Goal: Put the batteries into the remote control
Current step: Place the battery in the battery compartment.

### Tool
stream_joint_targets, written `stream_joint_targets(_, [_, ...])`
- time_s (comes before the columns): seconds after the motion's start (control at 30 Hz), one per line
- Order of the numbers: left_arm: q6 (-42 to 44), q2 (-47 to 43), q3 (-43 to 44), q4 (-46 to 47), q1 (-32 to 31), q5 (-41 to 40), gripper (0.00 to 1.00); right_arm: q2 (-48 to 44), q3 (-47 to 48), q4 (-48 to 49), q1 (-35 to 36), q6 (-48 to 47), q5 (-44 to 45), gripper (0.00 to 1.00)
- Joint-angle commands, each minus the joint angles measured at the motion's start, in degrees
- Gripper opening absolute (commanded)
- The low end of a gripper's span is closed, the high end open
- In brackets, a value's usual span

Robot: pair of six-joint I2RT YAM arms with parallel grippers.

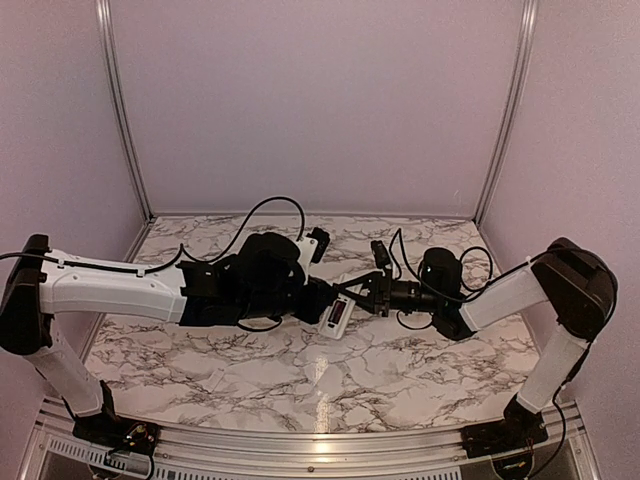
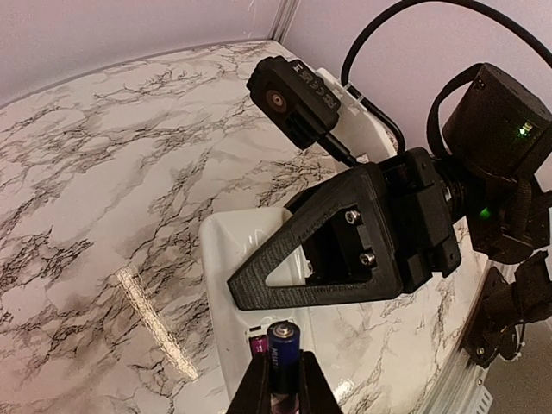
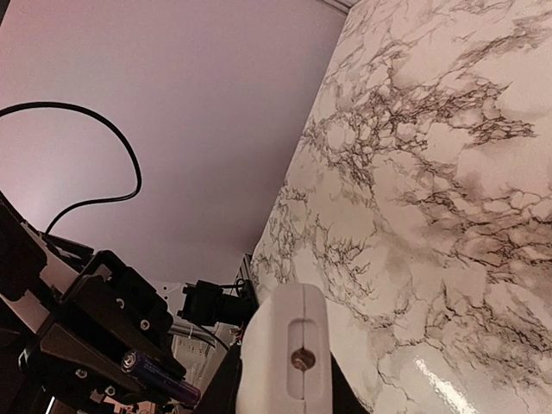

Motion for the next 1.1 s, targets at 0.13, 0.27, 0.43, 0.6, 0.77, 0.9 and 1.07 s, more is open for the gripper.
stream_joint_targets(0.13, [1.90, 3.27, 3.20, -1.31, -1.14, -2.41, 0.00, -0.06, 1.76, 4.92, 1.02, 2.99, 0.32, 0.00])
stream_joint_targets(0.27, [2.40, 4.41, 4.09, -2.52, -1.55, -2.87, 0.00, 0.04, 1.95, 5.94, 1.02, 3.89, 0.07, 0.00])
stream_joint_targets(0.43, [2.50, 5.12, 4.42, -3.17, -2.09, -3.75, 0.00, 0.42, 1.33, 9.01, 0.98, 6.13, 0.27, 0.00])
stream_joint_targets(0.6, [2.53, 6.03, 5.02, -4.53, -2.37, -5.54, 0.00, 0.84, 0.69, 11.15, 0.97, 7.68, 0.14, 0.00])
stream_joint_targets(0.77, [2.75, 6.61, 5.84, -6.36, -2.46, -7.20, 0.09, 0.52, 0.87, 10.84, 1.02, 7.45, -0.15, 0.00])
stream_joint_targets(0.9, [3.22, 6.12, 6.06, -7.05, -2.53, -8.39, 0.18, 0.65, 0.86, 10.22, 1.02, 7.12, -0.47, 0.00])
stream_joint_targets(1.07, [3.74, 5.03, 5.86, -6.95, -2.55, -8.50, 0.25, 0.76, 0.46, 10.07, 1.00, 6.84, -0.47, 0.00])
